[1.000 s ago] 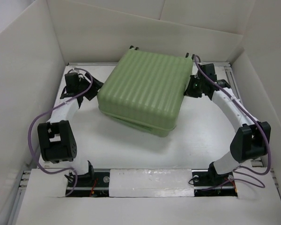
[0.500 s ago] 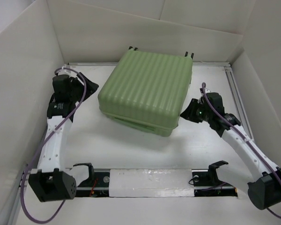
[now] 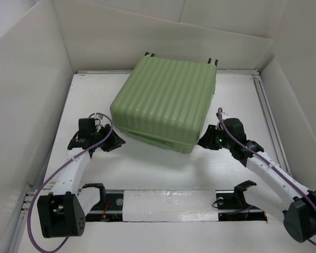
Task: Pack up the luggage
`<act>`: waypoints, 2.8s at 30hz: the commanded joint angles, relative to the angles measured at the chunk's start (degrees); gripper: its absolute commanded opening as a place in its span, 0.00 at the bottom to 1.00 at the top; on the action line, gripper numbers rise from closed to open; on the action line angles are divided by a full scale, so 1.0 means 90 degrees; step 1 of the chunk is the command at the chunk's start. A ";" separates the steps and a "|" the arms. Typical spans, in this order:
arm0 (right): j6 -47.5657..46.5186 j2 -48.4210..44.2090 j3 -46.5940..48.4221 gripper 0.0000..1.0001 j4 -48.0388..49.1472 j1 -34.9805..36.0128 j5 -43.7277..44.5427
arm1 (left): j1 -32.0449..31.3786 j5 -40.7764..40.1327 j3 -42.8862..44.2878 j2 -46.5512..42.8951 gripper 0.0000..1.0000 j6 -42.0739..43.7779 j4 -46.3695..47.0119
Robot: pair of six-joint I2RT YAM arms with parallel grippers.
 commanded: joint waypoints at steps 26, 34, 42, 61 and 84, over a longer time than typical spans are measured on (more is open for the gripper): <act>-0.0842 -0.0117 -0.0757 0.35 0.3913 0.0683 -0.0947 | -0.1980 -0.0809 -0.0613 -0.1655 0.55 -0.1194 0.2945; -0.0842 -0.0372 -0.1499 0.44 0.4764 0.1016 -0.1073 | -0.1980 -0.1016 -0.2274 -0.2195 0.57 -0.1839 0.3761; -0.1009 -0.0782 -0.2153 0.39 0.5379 0.1084 -0.0528 | -0.1980 -0.0674 -0.3134 -0.1853 0.60 -0.2221 0.5472; -0.0472 -0.1183 -0.2447 0.44 0.5369 0.1386 0.0732 | -0.1980 -0.0303 -0.3125 -0.0251 0.63 -0.2142 0.7249; 0.0368 -0.1427 -0.3580 0.52 0.6463 0.1318 0.1748 | -0.1980 -0.0488 -0.2929 0.0950 0.56 -0.1938 0.8099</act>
